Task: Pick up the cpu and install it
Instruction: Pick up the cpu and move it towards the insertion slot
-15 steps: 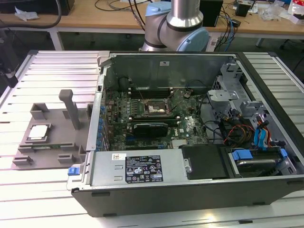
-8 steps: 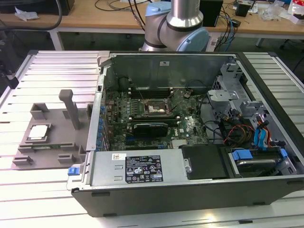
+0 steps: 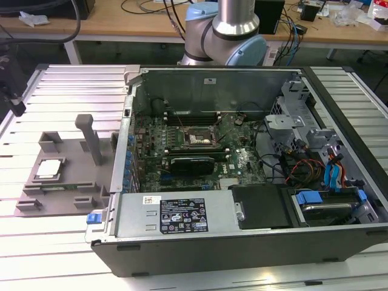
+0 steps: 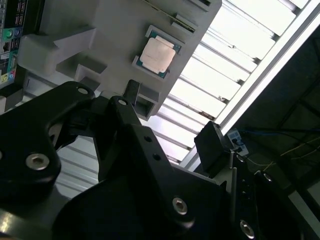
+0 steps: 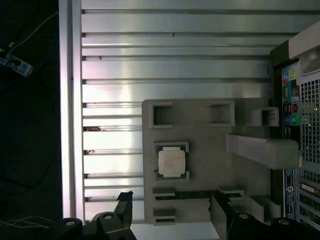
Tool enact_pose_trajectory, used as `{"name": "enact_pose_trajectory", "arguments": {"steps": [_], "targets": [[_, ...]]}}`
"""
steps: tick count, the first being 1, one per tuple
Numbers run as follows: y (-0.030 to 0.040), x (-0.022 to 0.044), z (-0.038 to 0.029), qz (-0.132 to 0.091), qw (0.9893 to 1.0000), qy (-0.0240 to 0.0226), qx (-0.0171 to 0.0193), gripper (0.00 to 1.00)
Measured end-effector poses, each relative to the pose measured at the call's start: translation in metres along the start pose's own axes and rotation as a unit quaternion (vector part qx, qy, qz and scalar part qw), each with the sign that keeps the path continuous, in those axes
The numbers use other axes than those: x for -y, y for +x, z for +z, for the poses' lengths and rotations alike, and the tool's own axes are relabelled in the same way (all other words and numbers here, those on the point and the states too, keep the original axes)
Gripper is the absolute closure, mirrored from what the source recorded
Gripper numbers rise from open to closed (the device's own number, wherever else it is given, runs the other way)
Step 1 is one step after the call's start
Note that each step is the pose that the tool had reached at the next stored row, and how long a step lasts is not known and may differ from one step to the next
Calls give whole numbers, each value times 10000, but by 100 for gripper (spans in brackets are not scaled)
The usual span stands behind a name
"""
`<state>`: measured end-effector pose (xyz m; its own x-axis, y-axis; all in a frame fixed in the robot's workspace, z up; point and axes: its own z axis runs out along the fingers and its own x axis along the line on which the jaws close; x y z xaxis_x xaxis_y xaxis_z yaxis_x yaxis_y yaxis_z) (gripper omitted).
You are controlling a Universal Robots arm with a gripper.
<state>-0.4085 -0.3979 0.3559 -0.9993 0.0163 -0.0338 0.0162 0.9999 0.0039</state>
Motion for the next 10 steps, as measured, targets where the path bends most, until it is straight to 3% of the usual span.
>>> {"name": "enact_pose_trajectory", "arguments": {"steps": [10], "targets": [[3, 0, 93, 0, 10000, 0, 0, 28]]}}
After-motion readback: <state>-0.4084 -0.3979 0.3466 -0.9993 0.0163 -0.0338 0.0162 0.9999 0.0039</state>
